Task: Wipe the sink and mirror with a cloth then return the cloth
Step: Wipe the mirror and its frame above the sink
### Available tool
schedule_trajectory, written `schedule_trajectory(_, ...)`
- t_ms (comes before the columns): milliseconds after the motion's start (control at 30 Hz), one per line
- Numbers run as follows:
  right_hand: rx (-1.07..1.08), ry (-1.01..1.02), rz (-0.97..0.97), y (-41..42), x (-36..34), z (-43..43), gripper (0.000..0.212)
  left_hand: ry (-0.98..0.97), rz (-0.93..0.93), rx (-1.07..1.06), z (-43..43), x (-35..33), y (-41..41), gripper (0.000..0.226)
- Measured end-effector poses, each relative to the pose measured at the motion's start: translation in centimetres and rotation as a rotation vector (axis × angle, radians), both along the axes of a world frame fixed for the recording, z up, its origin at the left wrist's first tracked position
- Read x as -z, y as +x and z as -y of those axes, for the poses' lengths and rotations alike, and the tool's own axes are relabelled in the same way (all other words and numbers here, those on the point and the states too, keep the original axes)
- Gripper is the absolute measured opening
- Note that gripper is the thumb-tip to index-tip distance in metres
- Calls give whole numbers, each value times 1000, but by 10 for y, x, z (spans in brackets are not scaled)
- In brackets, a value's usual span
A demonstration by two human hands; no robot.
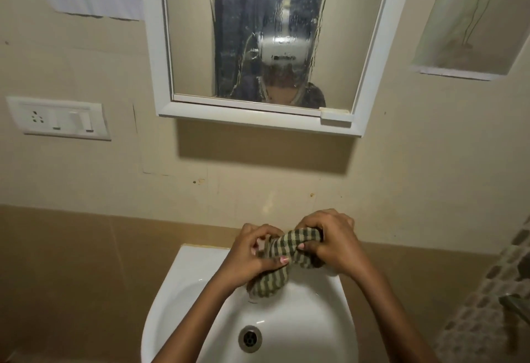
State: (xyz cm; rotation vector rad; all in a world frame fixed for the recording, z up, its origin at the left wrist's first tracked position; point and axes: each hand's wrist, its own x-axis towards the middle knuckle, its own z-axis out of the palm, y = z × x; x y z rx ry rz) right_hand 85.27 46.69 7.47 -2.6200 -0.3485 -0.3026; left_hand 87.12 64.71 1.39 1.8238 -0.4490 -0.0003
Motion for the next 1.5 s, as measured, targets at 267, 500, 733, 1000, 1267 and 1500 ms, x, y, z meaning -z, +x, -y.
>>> schedule_trajectory(267,-287,-145,-168,14,-77,13,31,-95,-55,244,-13,-37,11,27)
schedule_trajectory(500,-390,-163,-225,35,-84,9,22,117,-79,410,-13,-59,7,22)
schedule_trajectory(733,-305,213,-175,3,-39,-20,52,-145,-87,266,-22,-57,11,17)
schedule_trajectory(1000,-187,43,17,-2,-46,-41,19,-94,-22,252,-40,-83,18,14)
schedule_trajectory(1267,76,-9,1256,-8,-221,-30,56,-315,293,-198,-87,-164,33,3)
schedule_trajectory(1500,501,-42,1560,94,-369,-37,35,-376,428,-544,-105,-205,54,26)
